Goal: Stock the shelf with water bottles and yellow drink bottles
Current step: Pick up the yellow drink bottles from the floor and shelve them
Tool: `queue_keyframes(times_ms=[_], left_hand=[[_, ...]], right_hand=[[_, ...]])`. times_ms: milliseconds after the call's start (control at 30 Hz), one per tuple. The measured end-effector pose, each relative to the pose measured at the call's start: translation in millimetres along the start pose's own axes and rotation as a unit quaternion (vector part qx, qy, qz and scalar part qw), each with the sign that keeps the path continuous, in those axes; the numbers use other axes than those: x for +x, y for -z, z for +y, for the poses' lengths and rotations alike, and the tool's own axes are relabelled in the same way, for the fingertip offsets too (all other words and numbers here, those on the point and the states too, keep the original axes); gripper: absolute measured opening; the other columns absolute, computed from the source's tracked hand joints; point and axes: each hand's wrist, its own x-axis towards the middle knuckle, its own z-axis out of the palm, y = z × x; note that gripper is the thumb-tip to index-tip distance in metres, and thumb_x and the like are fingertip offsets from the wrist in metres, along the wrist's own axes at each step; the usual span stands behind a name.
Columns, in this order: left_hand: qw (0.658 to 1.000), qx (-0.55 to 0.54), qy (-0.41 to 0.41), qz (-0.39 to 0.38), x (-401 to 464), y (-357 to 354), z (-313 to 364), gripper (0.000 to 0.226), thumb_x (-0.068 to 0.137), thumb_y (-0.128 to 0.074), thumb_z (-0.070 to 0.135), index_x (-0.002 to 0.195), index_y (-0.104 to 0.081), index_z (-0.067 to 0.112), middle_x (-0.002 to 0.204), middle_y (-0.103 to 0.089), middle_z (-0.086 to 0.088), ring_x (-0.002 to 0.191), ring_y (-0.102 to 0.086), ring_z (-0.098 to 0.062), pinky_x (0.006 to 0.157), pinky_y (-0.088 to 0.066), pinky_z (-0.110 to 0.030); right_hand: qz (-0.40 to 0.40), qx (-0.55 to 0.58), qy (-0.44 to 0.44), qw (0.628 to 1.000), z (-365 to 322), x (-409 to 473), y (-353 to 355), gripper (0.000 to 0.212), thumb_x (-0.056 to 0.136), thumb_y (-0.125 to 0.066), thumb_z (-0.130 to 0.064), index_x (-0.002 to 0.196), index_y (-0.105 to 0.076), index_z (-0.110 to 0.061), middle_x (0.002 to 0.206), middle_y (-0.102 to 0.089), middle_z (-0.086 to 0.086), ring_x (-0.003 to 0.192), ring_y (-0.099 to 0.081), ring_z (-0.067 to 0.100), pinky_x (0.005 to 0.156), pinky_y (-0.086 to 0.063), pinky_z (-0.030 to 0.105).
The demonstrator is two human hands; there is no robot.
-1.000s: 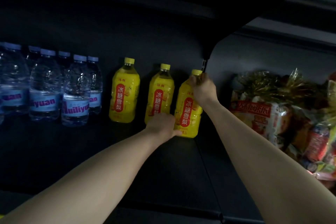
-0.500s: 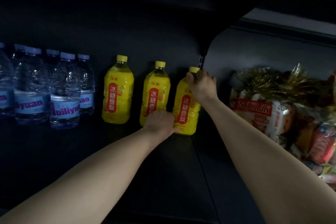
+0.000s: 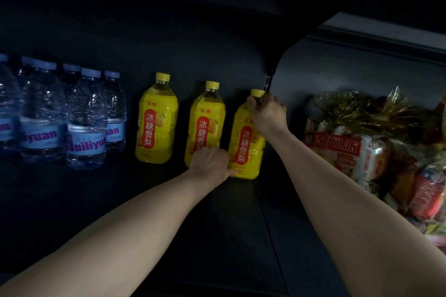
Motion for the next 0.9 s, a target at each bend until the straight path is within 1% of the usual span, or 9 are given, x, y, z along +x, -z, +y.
queue_keyframes(times_ms=[133, 200, 300, 367, 467, 567, 633, 767, 900], left_hand=[[1.000, -0.025, -0.003, 0.013, 0, 1, 1, 0.060, 0.084, -0.054, 0.072, 0.110, -0.059, 0.018, 0.106, -0.063, -0.003, 0.096, -0.062, -0.021, 0.072, -0.042, -0.031], [1.000, -0.023, -0.003, 0.004, 1, 2, 3, 0.059, 0.084, -0.054, 0.072, 0.110, -0.060, 0.019, 0.104, -0.063, -0.003, 0.094, -0.062, -0.021, 0.071, -0.043, -0.031], [1.000, -0.001, -0.018, -0.005, 1, 4, -2, 0.058, 0.087, -0.054, 0.068, 0.115, -0.062, 0.019, 0.102, -0.063, -0.003, 0.091, -0.062, -0.021, 0.068, -0.045, -0.031], [0.999, 0.010, -0.039, -0.010, -3, 6, -8, 0.051, 0.091, -0.056, 0.058, 0.124, -0.059, 0.019, 0.108, -0.064, -0.004, 0.095, -0.063, -0.023, 0.068, -0.046, -0.032], [0.997, 0.021, -0.079, -0.011, -8, 8, -16, 0.043, 0.097, -0.056, 0.042, 0.135, -0.052, 0.022, 0.117, -0.064, -0.004, 0.101, -0.063, -0.023, 0.078, -0.054, -0.035], [0.995, 0.015, -0.098, -0.002, -11, 9, -20, 0.040, 0.098, -0.058, 0.032, 0.136, -0.052, 0.022, 0.117, -0.065, -0.004, 0.102, -0.062, -0.024, 0.085, -0.054, -0.040], [0.995, 0.014, -0.096, -0.010, -13, 10, -21, 0.040, 0.098, -0.058, 0.027, 0.137, -0.051, 0.021, 0.117, -0.064, -0.006, 0.103, -0.061, -0.025, 0.085, -0.053, -0.039], [0.996, 0.034, -0.086, -0.014, -11, 8, -24, 0.046, 0.098, -0.058, 0.027, 0.143, -0.047, 0.022, 0.119, -0.062, -0.007, 0.104, -0.060, -0.025, 0.081, -0.052, -0.037], [0.997, 0.025, -0.077, -0.007, -12, 7, -22, 0.047, 0.097, -0.059, 0.029, 0.141, -0.047, 0.021, 0.120, -0.061, -0.007, 0.106, -0.060, -0.026, 0.077, -0.047, -0.035]], right_hand=[[-0.042, 0.013, -0.042, 0.998, 1, 2, 1, 0.058, 0.095, -0.041, -0.064, 0.128, -0.046, -0.017, 0.125, -0.055, 0.013, 0.117, -0.051, 0.039, 0.094, -0.047, 0.045], [0.005, 0.008, -0.042, 0.999, 1, -6, 1, 0.058, 0.094, -0.046, -0.061, 0.128, -0.046, -0.013, 0.127, -0.054, 0.014, 0.117, -0.051, 0.039, 0.094, -0.046, 0.047], [0.176, -0.107, 0.124, 0.971, 0, -26, -3, 0.045, 0.095, -0.056, -0.037, 0.128, -0.050, -0.007, 0.124, -0.054, 0.017, 0.113, -0.049, 0.037, 0.090, -0.045, 0.048], [0.200, -0.122, 0.237, 0.943, -9, -36, -10, 0.041, 0.095, -0.057, -0.028, 0.128, -0.054, -0.005, 0.121, -0.057, 0.016, 0.110, -0.051, 0.035, 0.093, -0.045, 0.044], [0.137, -0.089, 0.270, 0.949, -30, -41, -25, 0.049, 0.098, -0.057, -0.033, 0.133, -0.051, 0.001, 0.118, -0.060, 0.019, 0.109, -0.055, 0.037, 0.095, -0.048, 0.044], [0.014, -0.101, 0.203, 0.974, -55, -42, -31, 0.065, 0.100, -0.050, -0.045, 0.145, -0.034, -0.001, 0.120, -0.062, 0.021, 0.108, -0.060, 0.039, 0.080, -0.049, 0.040], [-0.048, -0.140, 0.160, 0.976, -66, -38, -32, 0.067, 0.100, -0.046, -0.050, 0.145, -0.033, -0.002, 0.114, -0.065, 0.018, 0.106, -0.062, 0.038, 0.072, -0.044, 0.037], [-0.075, -0.104, 0.118, 0.985, -72, -37, -34, 0.064, 0.098, -0.052, -0.049, 0.140, -0.035, -0.004, 0.114, -0.065, 0.018, 0.107, -0.062, 0.039, 0.070, -0.041, 0.035], [-0.098, -0.065, 0.106, 0.987, -69, -36, -36, 0.061, 0.098, -0.053, -0.048, 0.141, -0.035, -0.008, 0.107, -0.066, 0.015, 0.096, -0.064, 0.034, 0.067, -0.042, 0.033]])
